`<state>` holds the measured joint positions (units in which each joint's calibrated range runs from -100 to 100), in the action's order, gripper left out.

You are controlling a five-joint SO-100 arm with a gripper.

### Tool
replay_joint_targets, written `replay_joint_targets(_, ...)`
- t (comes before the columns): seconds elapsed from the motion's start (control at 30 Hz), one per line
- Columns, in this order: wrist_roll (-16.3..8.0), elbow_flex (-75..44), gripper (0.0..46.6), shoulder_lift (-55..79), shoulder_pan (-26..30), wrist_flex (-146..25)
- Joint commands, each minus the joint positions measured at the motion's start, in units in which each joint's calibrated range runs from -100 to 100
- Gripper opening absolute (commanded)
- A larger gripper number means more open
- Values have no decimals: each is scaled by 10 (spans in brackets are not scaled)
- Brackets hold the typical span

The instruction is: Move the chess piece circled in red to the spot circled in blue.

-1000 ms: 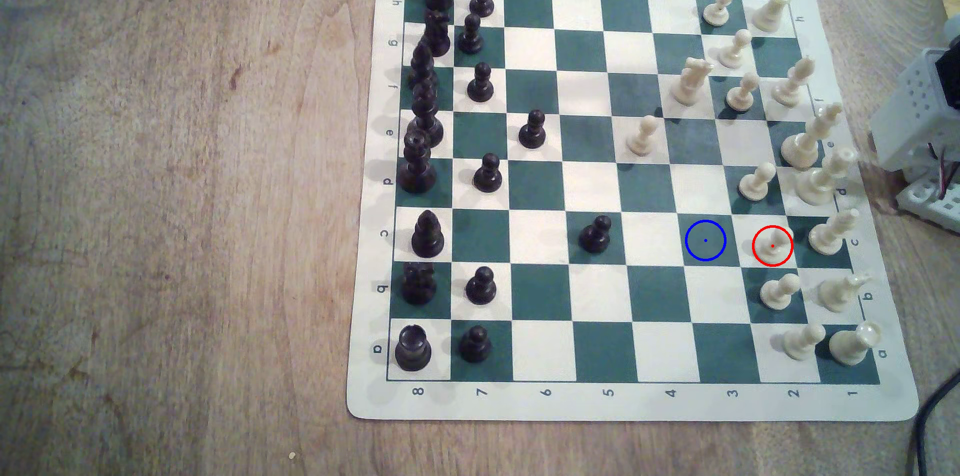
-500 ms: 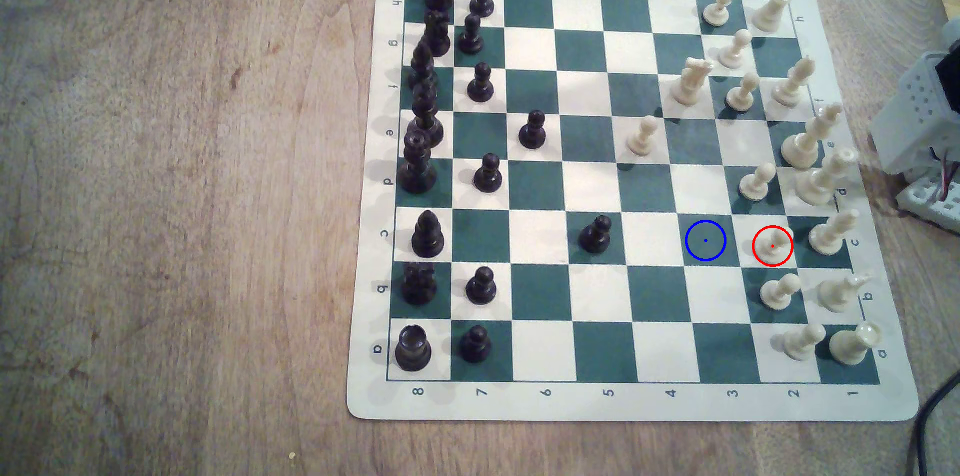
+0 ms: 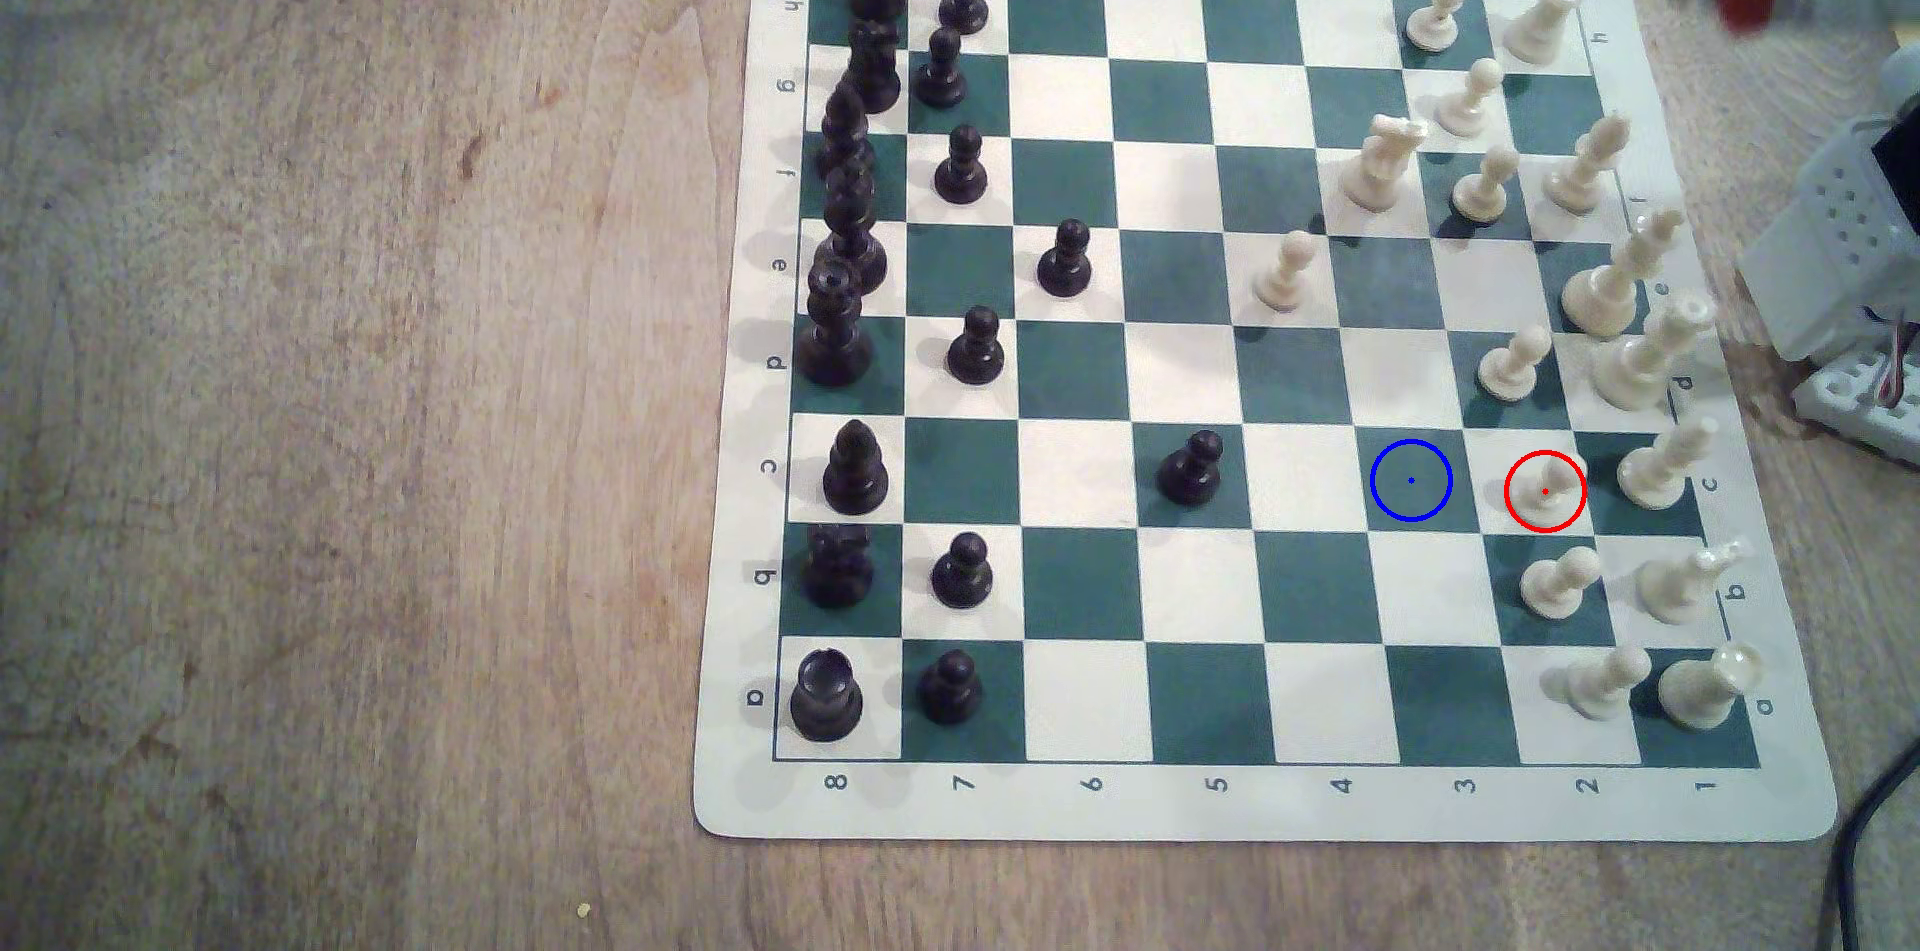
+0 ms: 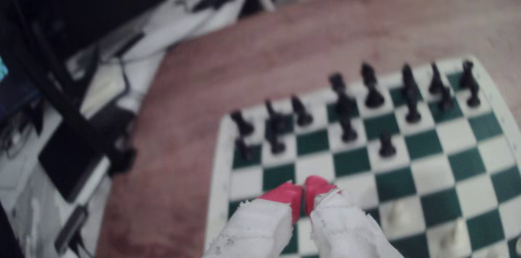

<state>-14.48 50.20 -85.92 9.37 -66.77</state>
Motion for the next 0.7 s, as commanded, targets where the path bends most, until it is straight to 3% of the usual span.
replay_joint_targets(0.0,-27,-80,2,91,66,-162)
replay_joint_targets(0.13,-58,-79,2,141,123,-215)
replay_joint_targets(0.3,-136,-119,28,293,216,-243)
replay_joint_targets(0.47,-157,-107,41,357,218,-200)
replay_joint_targets(0.67,-162,-95,66,418,185,-159)
